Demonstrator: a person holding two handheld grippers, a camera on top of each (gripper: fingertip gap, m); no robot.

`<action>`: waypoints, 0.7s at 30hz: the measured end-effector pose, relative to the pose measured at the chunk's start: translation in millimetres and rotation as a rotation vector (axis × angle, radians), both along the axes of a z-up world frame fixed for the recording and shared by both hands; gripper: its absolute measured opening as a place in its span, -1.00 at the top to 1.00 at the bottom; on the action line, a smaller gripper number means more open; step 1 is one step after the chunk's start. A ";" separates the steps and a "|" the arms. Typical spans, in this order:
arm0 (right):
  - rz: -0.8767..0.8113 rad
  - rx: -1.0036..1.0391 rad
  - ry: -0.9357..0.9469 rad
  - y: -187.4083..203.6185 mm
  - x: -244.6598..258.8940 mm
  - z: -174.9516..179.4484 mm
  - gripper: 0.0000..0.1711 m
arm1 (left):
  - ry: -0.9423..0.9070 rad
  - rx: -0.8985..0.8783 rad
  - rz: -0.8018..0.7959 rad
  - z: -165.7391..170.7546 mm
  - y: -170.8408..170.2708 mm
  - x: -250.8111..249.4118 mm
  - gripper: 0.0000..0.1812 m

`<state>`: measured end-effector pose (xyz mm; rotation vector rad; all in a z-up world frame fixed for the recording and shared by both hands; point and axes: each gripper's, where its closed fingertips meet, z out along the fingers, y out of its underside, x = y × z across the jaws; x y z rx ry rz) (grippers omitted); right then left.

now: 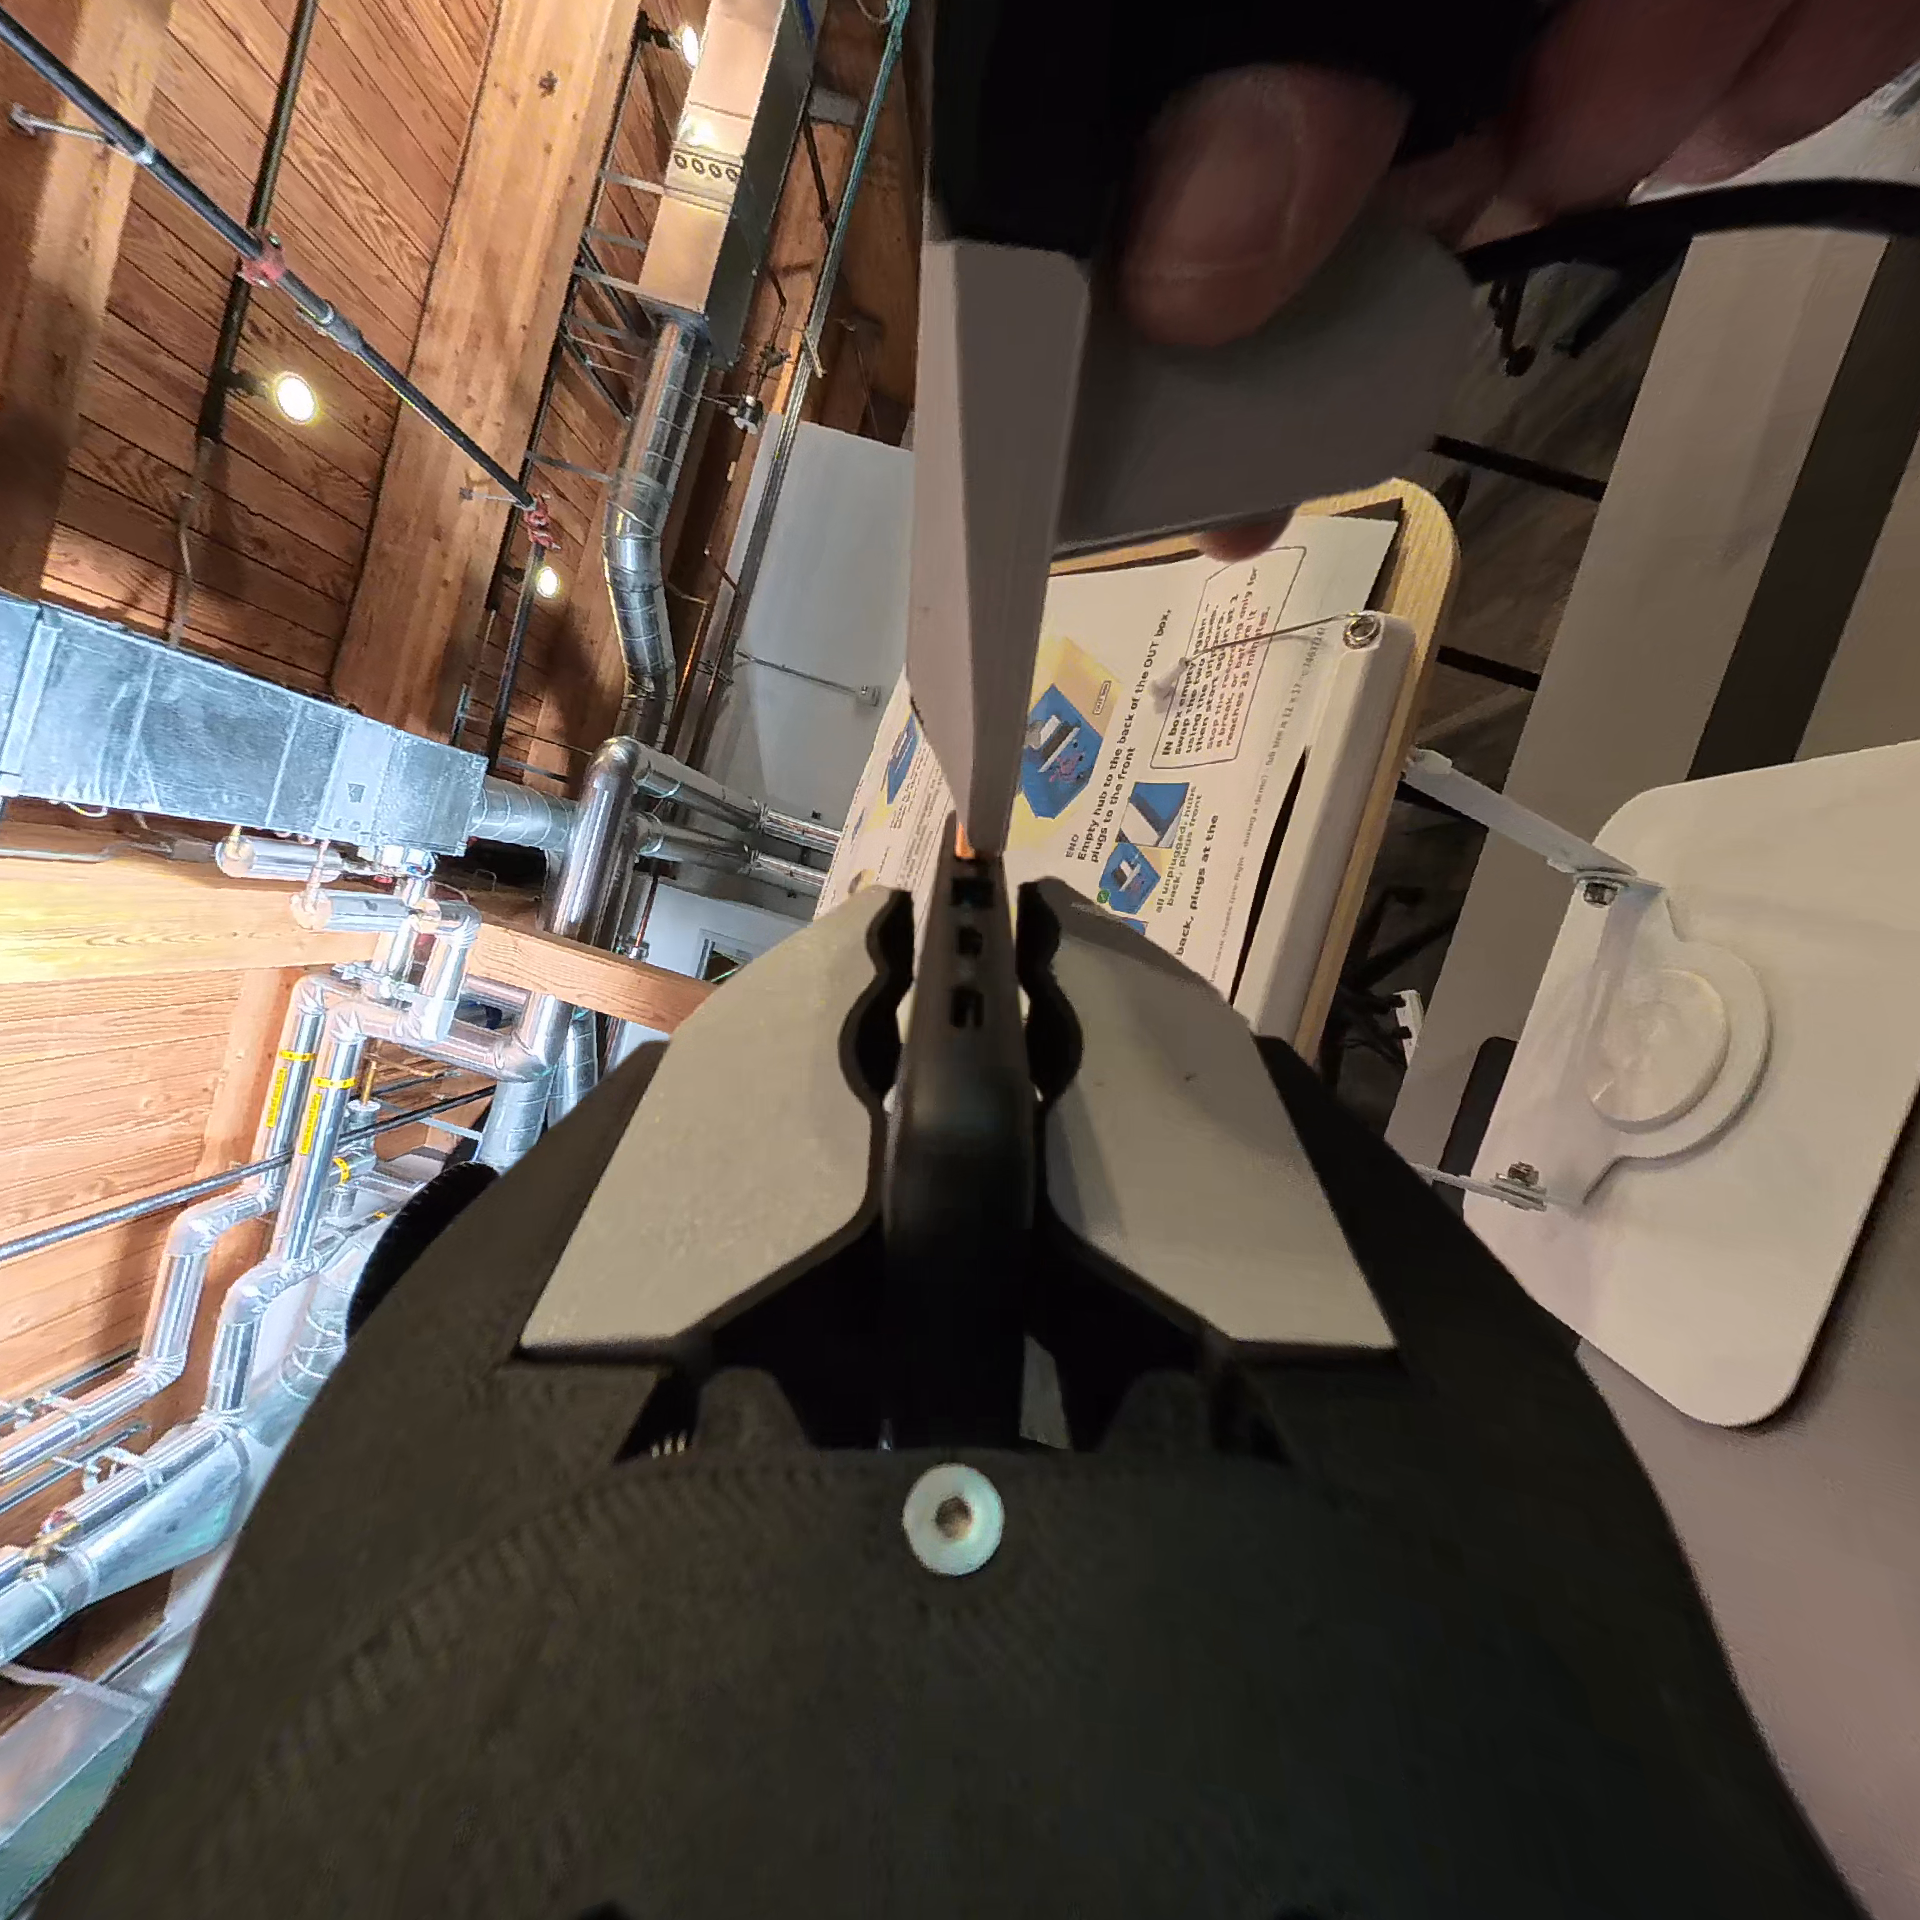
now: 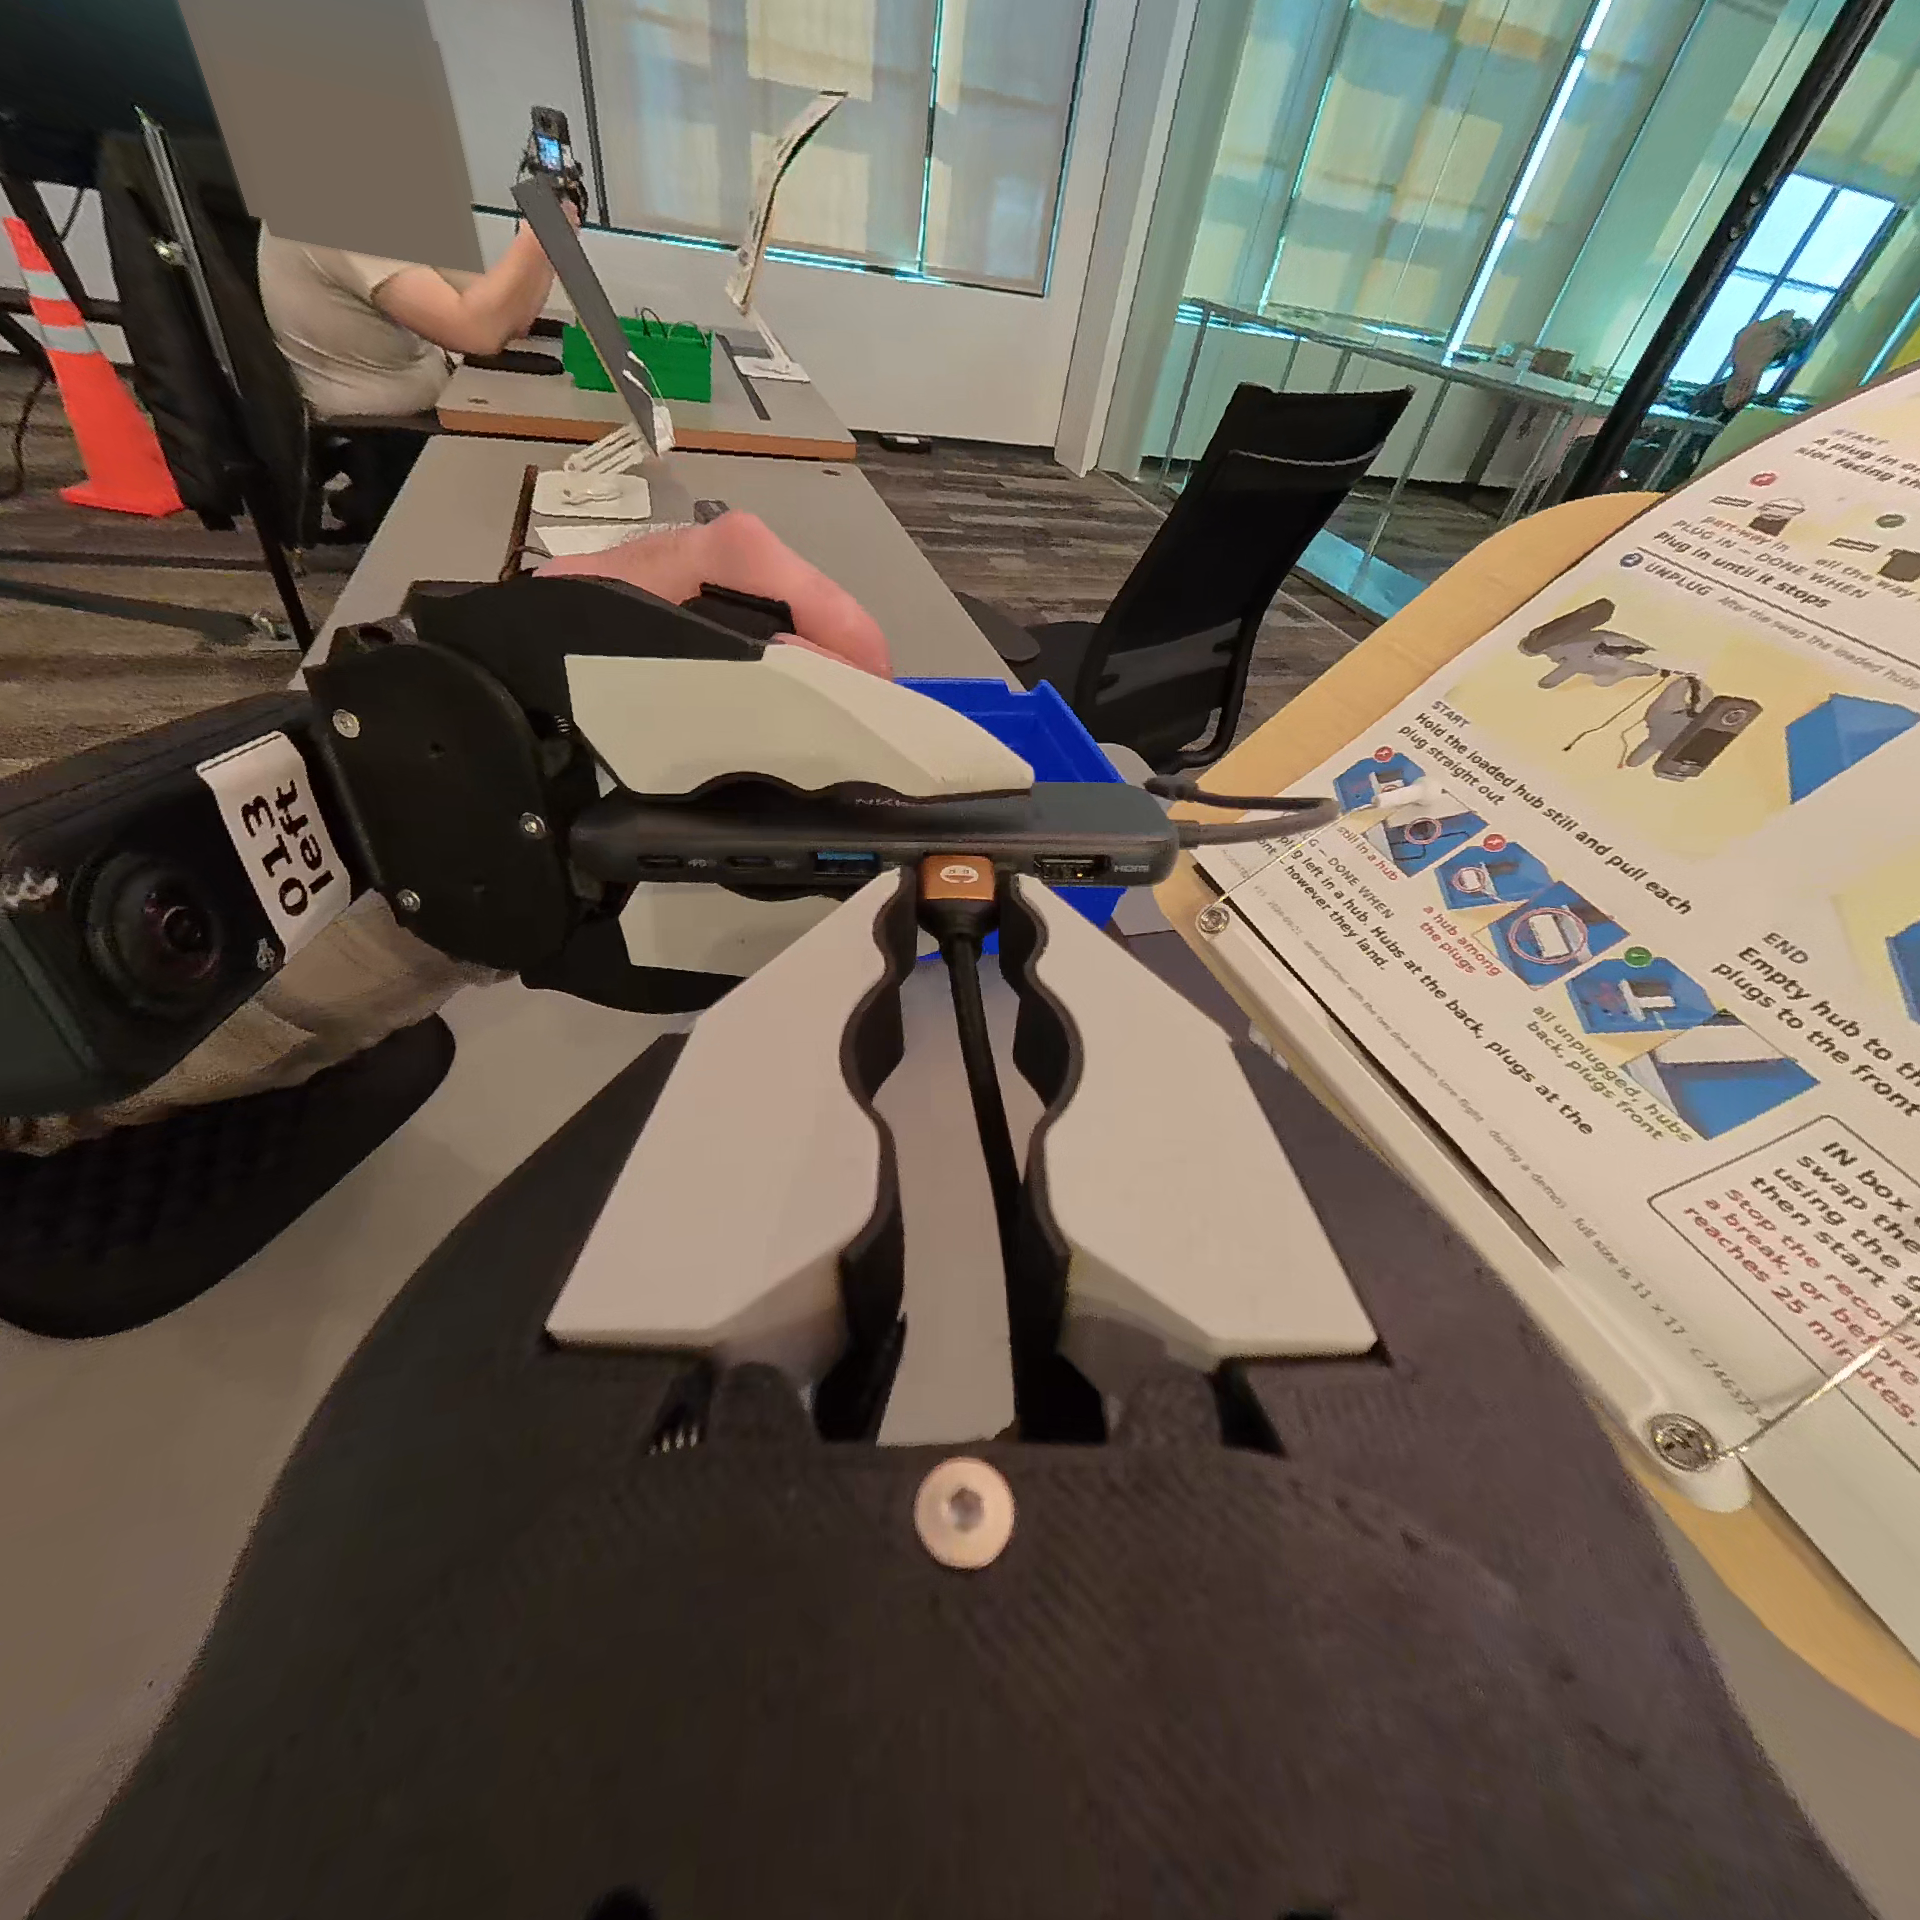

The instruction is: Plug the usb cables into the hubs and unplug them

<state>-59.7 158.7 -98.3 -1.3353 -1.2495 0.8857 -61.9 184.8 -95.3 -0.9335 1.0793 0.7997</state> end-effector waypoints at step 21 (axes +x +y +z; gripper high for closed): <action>-0.001 0.044 0.027 -2.5 3.7 4.5 0.85 | -0.045 -0.012 0.013 3.4 -1.4 -2.4 0.79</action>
